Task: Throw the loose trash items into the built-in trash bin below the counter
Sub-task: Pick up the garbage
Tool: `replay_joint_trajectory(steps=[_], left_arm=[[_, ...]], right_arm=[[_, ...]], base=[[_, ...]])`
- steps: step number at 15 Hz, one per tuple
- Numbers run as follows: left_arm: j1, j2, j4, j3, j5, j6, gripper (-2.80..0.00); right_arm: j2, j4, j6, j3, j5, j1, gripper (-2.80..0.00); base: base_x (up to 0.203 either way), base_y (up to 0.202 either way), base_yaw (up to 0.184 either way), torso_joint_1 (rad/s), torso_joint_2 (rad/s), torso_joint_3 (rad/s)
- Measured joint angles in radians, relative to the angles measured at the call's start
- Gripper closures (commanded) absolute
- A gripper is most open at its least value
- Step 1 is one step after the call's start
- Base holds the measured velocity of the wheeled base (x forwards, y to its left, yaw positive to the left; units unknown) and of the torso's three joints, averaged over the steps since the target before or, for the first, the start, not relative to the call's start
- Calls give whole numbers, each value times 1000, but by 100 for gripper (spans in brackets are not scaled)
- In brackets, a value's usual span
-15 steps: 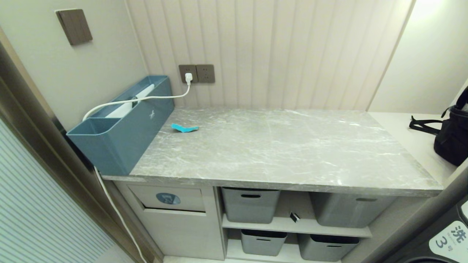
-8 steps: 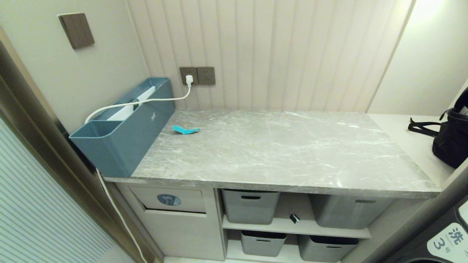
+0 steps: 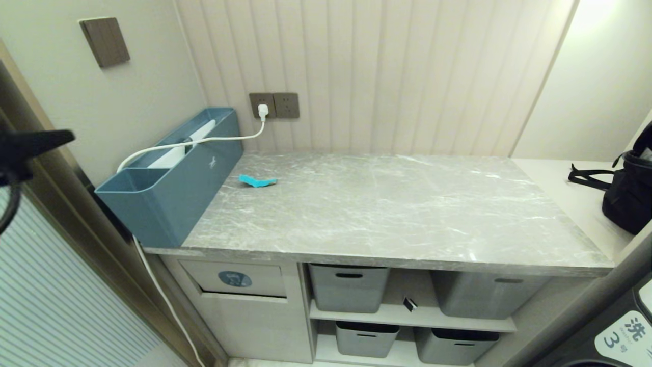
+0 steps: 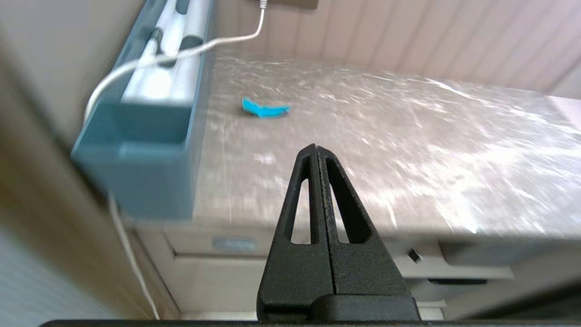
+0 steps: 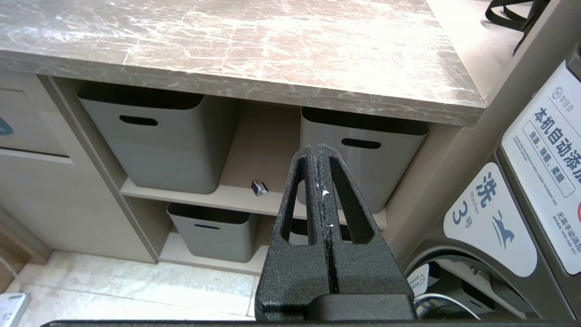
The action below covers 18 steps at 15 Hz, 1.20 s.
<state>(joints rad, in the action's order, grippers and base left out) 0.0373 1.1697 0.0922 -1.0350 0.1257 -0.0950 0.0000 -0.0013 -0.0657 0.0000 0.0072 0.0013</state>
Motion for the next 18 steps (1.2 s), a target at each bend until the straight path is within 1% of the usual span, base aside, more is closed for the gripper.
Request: replay_joint_trajectory(steps=[1, 3, 4, 5, 7, 8, 9, 11, 13, 15, 17, 18], left_arm=[[18, 110, -14, -88, -20, 9, 0], [59, 286, -51, -201, -56, 41, 0], [75, 362, -68, -236, -53, 70, 0], [85, 426, -78, -261, -35, 97, 0], [95, 533, -88, -319, 1, 124, 0], [102, 584, -92, -367, -3, 130, 0], [109, 631, -103, -422, -26, 132, 0], [130, 729, -147, -540, -102, 137, 0], [149, 831, -174, -679, -157, 140, 0], [161, 934, -205, -814, -227, 141, 0], [163, 1022, -234, -879, -292, 142, 0], [160, 1057, -236, -890, -303, 142, 0]], right_arm=[[0, 0, 0, 0, 0, 0, 0], [0, 0, 0, 0, 1, 0, 0], [0, 0, 0, 0, 0, 0, 0], [0, 0, 0, 0, 0, 0, 0], [0, 0, 0, 0, 0, 0, 0], [0, 0, 0, 0, 0, 0, 0], [0, 0, 0, 0, 0, 0, 0], [0, 0, 0, 0, 0, 0, 0], [0, 0, 0, 0, 0, 0, 0], [0, 0, 0, 0, 0, 0, 0], [0, 0, 0, 0, 0, 0, 0], [0, 0, 0, 0, 0, 0, 0]], base=[[0, 0, 0, 0, 0, 0], [0, 0, 0, 0, 0, 0], [0, 0, 0, 0, 0, 0], [0, 0, 0, 0, 0, 0], [0, 0, 0, 0, 0, 0], [0, 0, 0, 0, 0, 0], [0, 0, 0, 0, 0, 0], [0, 0, 0, 0, 0, 0], [0, 0, 0, 0, 0, 0], [0, 0, 0, 0, 0, 0], [0, 0, 0, 0, 0, 0], [0, 0, 0, 0, 0, 0]])
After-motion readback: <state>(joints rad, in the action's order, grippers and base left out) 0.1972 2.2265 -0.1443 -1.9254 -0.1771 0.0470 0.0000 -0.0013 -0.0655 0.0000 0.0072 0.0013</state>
